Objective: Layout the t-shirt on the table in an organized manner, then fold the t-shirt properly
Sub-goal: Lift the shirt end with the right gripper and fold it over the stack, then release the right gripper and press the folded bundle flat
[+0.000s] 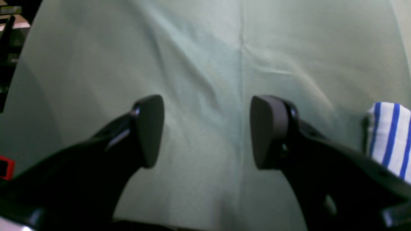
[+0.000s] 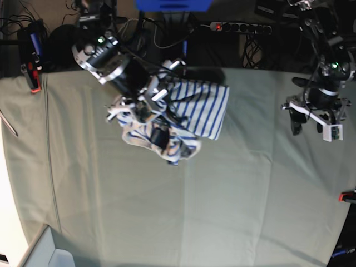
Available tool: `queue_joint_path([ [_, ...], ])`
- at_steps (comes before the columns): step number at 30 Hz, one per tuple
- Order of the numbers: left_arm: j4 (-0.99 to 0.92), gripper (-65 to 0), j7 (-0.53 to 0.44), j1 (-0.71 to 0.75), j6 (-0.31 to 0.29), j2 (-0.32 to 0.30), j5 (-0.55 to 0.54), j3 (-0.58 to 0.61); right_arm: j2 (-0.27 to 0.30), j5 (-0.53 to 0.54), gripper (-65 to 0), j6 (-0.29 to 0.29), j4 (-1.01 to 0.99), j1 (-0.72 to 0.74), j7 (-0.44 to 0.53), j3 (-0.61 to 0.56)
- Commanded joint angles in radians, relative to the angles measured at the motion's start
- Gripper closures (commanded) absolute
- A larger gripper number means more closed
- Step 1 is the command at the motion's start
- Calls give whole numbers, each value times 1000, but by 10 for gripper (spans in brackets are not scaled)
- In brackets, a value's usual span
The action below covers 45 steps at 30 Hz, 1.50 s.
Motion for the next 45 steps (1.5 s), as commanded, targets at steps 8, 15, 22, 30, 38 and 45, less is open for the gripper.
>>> queue_joint_path([
  [8,13,-410,-22,-3,2,-10,-4,-94,-8,21,0,11,-195,126,-32,-123],
  [15,6,-410,-22,12,1,-10,-7,-151,-13,21,0,11,-266,175,-37,-169],
  [22,6,-410,-22,33,1,-10,-7,-153,-14,23,0,11,-399,246,-34,-210],
  [30,-11,-410,-22,44,1,-10,-7,-156,-36,23,-15,11,-404,266,-37,-216],
  [38,-16,-410,-22,43,1,-10,-6,-154,-34,23,-270,11,-384,243,-37,-219],
  [45,-16,-410,-22,35,1,-10,-7,-153,-27,24,-335,11,-117,116,-32,-195],
])
